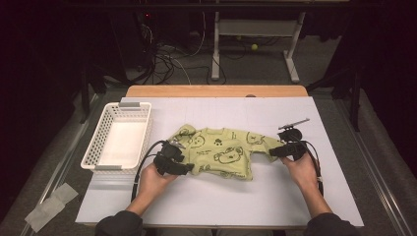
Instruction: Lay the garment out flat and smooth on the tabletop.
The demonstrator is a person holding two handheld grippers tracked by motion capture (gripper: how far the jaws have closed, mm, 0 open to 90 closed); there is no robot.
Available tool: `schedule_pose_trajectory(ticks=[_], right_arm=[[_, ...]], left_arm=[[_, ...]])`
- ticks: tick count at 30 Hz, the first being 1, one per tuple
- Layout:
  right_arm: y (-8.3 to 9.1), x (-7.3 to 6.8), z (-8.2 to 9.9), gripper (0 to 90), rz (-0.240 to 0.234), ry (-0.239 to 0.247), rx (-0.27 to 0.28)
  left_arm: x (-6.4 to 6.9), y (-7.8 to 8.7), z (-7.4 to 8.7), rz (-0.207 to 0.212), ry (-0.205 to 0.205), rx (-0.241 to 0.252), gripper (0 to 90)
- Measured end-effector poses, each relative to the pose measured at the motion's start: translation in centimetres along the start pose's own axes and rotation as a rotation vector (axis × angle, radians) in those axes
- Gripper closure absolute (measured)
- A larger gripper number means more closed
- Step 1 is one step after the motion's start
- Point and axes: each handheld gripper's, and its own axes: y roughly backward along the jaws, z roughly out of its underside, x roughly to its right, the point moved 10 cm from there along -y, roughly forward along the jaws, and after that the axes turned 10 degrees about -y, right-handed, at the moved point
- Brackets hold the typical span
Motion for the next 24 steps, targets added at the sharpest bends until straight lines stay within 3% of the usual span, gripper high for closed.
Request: schedule_pose_trajectory(ticks=[3,5,10,15,19,24], right_arm=[[-0.3,-0.2,0.3,81.0,-0.022,0.017,-0.024],[-0.3,-0.3,0.4,86.1,-0.014,0.038,-0.031],[0.2,-0.4,0.2,87.8,-0.008,0.054,-0.016],[2.5,-0.5,-0.8,87.8,-0.011,0.064,0.045],[4.3,-1.6,-2.1,87.7,-0.002,0.104,0.06],[3.7,-3.5,-3.6,87.5,0.013,0.147,0.041]], left_arm=[[0.0,0.0,0.0,0.001,-0.002,-0.002,43.3],[0.0,0.0,0.0,0.001,-0.002,-0.001,43.3],[0.0,0.0,0.0,0.004,0.001,0.002,43.3],[0.0,0.0,0.0,0.005,0.003,0.002,43.3],[0.0,0.0,0.0,0.006,0.003,0.001,43.3],[0.0,0.0,0.0,0.009,0.003,0.004,43.3]])
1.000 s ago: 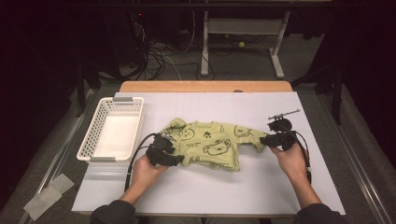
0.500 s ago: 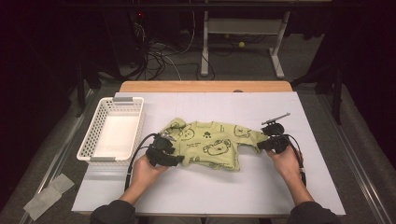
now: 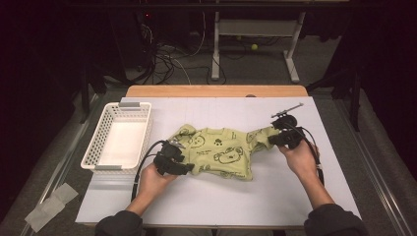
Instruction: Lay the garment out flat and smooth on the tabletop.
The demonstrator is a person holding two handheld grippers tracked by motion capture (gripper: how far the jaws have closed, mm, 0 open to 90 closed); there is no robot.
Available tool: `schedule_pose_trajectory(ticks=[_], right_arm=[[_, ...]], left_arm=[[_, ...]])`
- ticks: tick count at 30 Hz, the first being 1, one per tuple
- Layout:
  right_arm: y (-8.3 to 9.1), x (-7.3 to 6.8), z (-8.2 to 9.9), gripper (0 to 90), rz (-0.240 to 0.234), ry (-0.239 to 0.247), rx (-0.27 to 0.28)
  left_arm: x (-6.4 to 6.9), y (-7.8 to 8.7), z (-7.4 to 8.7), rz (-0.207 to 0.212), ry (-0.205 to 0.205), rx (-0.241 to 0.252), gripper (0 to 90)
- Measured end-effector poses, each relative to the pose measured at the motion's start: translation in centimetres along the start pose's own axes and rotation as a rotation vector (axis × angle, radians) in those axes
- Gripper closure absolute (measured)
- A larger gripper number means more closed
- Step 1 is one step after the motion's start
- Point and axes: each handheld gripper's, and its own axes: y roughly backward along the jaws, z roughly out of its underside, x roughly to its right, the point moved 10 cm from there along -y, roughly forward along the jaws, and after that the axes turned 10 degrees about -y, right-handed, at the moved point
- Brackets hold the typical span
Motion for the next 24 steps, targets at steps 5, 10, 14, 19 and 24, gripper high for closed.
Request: schedule_pose_trajectory(ticks=[5,10,14,19,24], right_arm=[[-2.6,-2.1,-1.4,86.6,-0.006,0.027,-0.024],[-5.1,-4.1,-1.9,85.7,-0.03,0.042,-0.045],[-6.2,-4.8,-1.6,82.1,-0.038,0.051,-0.061],[-4.5,-4.7,-2.0,76.8,-0.052,0.044,-0.003],[-2.1,-3.4,-2.3,75.6,-0.034,0.034,0.055]], left_arm=[[0.0,0.0,0.0,0.001,-0.001,0.001,43.3],[0.0,0.0,0.0,0.004,-0.002,0.002,43.3],[0.0,0.0,0.0,0.005,-0.004,0.001,43.3],[0.0,0.0,0.0,0.006,-0.002,0.002,43.3],[0.0,0.0,0.0,0.0,-0.005,-0.003,43.3]])
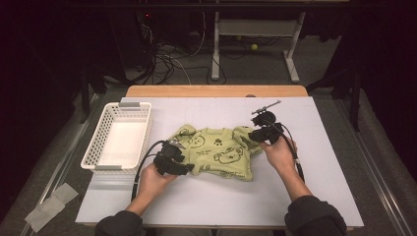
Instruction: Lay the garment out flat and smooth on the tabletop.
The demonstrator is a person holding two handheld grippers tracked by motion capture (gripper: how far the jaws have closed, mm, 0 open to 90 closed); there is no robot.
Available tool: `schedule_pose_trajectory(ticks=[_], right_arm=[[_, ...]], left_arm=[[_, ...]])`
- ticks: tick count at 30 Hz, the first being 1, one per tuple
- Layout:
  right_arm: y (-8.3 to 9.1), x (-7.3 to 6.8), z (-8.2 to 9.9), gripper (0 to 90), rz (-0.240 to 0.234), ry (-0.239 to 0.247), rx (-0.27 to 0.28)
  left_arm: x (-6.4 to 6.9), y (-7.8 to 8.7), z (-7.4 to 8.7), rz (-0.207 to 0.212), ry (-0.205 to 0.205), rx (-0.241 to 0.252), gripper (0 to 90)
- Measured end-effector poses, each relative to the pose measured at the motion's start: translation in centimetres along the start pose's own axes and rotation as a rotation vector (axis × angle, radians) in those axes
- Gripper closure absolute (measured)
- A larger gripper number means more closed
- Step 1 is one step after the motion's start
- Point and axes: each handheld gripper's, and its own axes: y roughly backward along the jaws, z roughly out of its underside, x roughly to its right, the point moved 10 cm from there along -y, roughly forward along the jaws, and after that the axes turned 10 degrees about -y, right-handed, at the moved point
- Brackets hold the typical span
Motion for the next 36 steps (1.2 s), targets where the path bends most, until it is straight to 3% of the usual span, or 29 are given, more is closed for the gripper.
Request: schedule_pose_trajectory(ticks=[6,11,15,20,24,28,30,36], right_arm=[[0.3,1.9,0.8,70.8,0.024,-0.052,-0.015],[-2.3,2.0,1.8,62.3,-0.003,-0.107,-0.067],[-3.6,1.7,2.0,60.0,-0.009,-0.116,-0.096],[-4.4,1.1,2.1,75.6,-0.011,-0.102,-0.098],[-3.6,1.0,1.8,81.2,0.013,-0.057,-0.076],[-2.1,2.0,1.8,81.5,0.033,-0.049,-0.055],[-1.4,2.9,2.1,81.6,0.056,-0.045,-0.047],[0.7,6.6,3.9,81.6,0.085,-0.1,-0.039]], left_arm=[[0.0,0.0,0.0,0.002,-0.002,-0.001,43.4],[0.0,0.0,0.0,0.004,-0.003,0.002,43.4],[0.0,0.0,0.0,0.004,-0.003,0.001,43.3],[0.0,0.0,0.0,0.006,-0.003,0.003,43.3],[0.0,0.0,0.0,0.006,0.002,0.005,43.3],[0.0,0.0,0.0,0.002,0.003,0.004,43.3],[0.0,0.0,0.0,0.002,0.003,0.004,43.3],[0.0,-0.1,0.0,0.001,0.007,0.009,43.3]])
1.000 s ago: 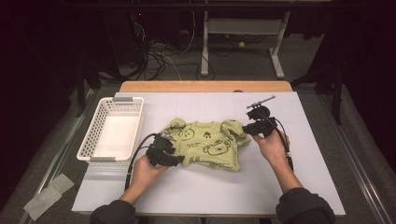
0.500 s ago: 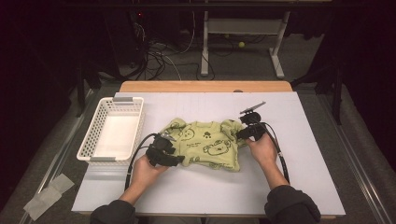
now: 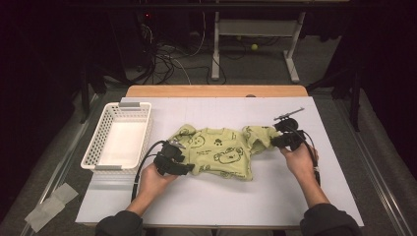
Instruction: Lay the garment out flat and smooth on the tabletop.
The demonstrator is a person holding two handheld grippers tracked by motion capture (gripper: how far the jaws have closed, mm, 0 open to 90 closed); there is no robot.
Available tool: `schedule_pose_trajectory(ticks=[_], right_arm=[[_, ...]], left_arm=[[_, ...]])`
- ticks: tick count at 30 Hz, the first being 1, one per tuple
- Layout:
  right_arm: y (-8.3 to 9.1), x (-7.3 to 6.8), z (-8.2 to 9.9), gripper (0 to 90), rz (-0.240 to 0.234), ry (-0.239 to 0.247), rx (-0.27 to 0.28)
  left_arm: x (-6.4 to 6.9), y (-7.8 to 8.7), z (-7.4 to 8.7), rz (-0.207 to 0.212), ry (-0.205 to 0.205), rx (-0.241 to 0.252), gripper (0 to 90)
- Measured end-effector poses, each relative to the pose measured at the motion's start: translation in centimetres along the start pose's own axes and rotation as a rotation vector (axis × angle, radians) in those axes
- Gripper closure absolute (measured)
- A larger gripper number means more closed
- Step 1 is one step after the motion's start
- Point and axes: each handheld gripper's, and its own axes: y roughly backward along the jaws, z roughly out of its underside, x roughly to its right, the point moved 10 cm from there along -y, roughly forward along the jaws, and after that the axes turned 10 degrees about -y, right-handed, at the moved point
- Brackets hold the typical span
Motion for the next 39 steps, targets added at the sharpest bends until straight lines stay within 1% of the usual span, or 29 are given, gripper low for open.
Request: schedule_pose_trajectory(ticks=[2,6,10,12,13,15,18,20,22,23,26,28,29,31,34,36,39], right_arm=[[0.3,1.3,0.7,81.6,0.01,-0.026,-0.002],[0.4,3.4,2.0,81.7,0.03,-0.046,-0.015],[0.2,4.9,3.1,82.0,0.024,-0.085,-0.02],[0.0,5.3,3.5,82.2,0.023,-0.097,-0.021],[-0.2,5.5,3.6,82.3,0.026,-0.094,-0.023],[-0.4,5.8,3.7,82.5,0.035,-0.096,-0.028],[-0.7,6.0,3.7,82.2,0.037,-0.108,-0.03],[-0.8,6.0,3.7,78.5,0.044,-0.104,-0.029],[-0.8,5.9,3.7,73.0,0.048,-0.111,-0.03],[-0.7,5.8,3.6,70.4,0.049,-0.114,-0.022],[0.1,5.2,3.0,65.4,0.052,-0.104,0.041],[0.8,4.5,2.4,64.9,0.038,-0.087,0.085],[1.1,4.2,2.3,64.9,0.029,-0.077,0.096],[1.4,3.3,2.0,65.4,0.005,-0.06,0.108],[1.4,1.8,1.8,67.5,-0.047,-0.036,0.11],[0.9,0.9,1.8,68.4,-0.066,-0.02,0.103],[-0.1,-0.4,1.9,69.1,-0.092,0.0,0.087]], left_arm=[[0.0,0.0,0.0,-0.003,0.003,0.004,43.3],[0.0,0.0,0.0,-0.007,0.007,0.008,43.3],[0.1,0.0,0.0,-0.003,0.015,0.01,43.5],[0.1,0.0,0.0,0.001,0.02,0.011,43.7],[0.1,0.0,-0.1,0.003,0.022,0.012,43.7],[0.1,0.0,-0.1,0.011,0.028,0.013,44.5],[0.2,0.0,-0.2,0.021,0.032,0.015,46.0],[0.2,0.0,-0.2,0.025,0.035,0.019,46.1],[0.1,0.1,-0.3,0.025,0.033,0.017,46.1],[0.1,0.3,-0.3,0.018,0.027,0.017,46.1],[0.0,0.8,-0.8,-0.001,0.009,0.02,45.7],[-0.1,1.3,-1.4,-0.006,0.004,0.026,45.6],[-0.1,1.6,-1.7,-0.009,-0.003,0.025,45.6],[-0.4,2.3,-2.4,-0.022,-0.012,0.031,45.6],[-1.0,3.4,-3.7,-0.036,-0.01,0.041,45.6],[-2.0,4.1,-4.7,-0.061,0.0,0.041,45.6],[-3.4,4.6,-5.9,-0.066,0.033,0.04,45.6]])
